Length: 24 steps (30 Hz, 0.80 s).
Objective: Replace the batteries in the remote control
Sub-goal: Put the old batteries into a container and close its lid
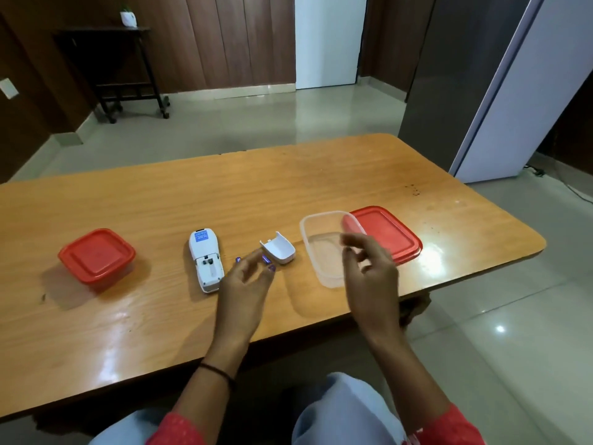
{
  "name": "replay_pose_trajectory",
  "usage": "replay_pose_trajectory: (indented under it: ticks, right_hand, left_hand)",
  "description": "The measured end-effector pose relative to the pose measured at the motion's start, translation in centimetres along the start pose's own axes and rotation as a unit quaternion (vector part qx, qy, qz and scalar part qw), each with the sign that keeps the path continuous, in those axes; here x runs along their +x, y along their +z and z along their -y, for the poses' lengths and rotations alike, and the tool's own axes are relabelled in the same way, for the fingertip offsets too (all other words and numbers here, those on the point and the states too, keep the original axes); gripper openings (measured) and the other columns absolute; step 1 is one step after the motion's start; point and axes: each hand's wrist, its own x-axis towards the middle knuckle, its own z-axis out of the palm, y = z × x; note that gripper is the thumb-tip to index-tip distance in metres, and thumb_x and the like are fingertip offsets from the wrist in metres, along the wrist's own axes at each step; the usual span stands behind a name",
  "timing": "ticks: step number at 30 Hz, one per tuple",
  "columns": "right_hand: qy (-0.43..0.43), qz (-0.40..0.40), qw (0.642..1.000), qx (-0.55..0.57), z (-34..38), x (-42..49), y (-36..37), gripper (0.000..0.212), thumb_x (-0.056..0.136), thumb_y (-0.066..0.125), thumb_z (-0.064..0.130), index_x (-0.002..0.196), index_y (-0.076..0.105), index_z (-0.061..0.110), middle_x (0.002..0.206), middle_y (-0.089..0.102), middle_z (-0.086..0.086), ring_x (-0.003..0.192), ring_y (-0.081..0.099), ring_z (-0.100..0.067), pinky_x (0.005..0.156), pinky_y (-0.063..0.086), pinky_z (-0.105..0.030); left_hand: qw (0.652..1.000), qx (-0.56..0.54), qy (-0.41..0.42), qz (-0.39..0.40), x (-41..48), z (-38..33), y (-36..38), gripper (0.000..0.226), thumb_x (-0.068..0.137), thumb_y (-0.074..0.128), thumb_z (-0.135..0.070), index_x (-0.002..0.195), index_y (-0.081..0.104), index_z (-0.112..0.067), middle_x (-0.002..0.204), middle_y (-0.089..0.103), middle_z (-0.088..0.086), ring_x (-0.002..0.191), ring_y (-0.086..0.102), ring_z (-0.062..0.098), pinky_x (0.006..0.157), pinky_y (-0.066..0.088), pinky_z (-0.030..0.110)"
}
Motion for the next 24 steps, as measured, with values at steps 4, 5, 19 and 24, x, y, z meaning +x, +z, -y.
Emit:
replay_pose_trajectory:
  ticks: [4,5,19,24]
  right_hand:
    - [-0.047,0.173,0.967,-0.179,0.7,-0.7,6.4,0.025,0.092,0.05,0.023,0.112,0.065,0.023,0.1,0.071,-0.001,0.088,0.065,-0.02,0.073,0.051,-0.032]
    - [-0.048,0.196,0.949,-0.241,0.2,-0.6,8.0,0.026,0.092,0.048,0.025,0.113,0.064,0.023,0.1,0.07,-0.003,0.09,0.064,-0.023,0.069,0.048,-0.031]
    - [-0.042,0.173,0.91,-0.374,0.3,1.5,11.4,0.024,0.09,0.049,0.033,0.098,0.065,0.017,0.096,0.069,-0.005,0.089,0.063,-0.027,0.061,0.033,-0.027]
    - [-0.067,-0.03,0.921,-0.382,0.1,4.8,4.7,0.022,0.085,0.059,0.035,0.096,0.072,0.022,0.102,0.06,-0.004,0.101,0.051,-0.027,0.067,0.04,-0.032]
  left_hand:
    - [0.938,0.31,0.142,-0.059,2.6,1.2,-4.0,0.041,0.084,0.067,-0.018,0.124,0.06,-0.014,0.133,0.058,0.001,0.133,0.04,0.019,0.11,0.029,0.034]
    - [0.911,0.378,0.16,-0.042,3.3,1.6,-4.4,0.046,0.083,0.068,-0.022,0.127,0.059,-0.013,0.137,0.055,0.004,0.139,0.032,0.023,0.113,0.022,0.038]
    - [0.837,0.503,0.213,0.04,7.7,2.6,-4.2,0.034,0.083,0.063,-0.037,0.114,0.064,-0.023,0.12,0.065,-0.008,0.145,0.021,0.015,0.108,-0.019,0.03]
    - [0.883,0.377,0.275,0.053,6.0,-0.8,0.3,0.038,0.081,0.068,-0.038,0.115,0.064,-0.022,0.121,0.064,-0.009,0.144,0.023,0.014,0.117,-0.01,0.04]
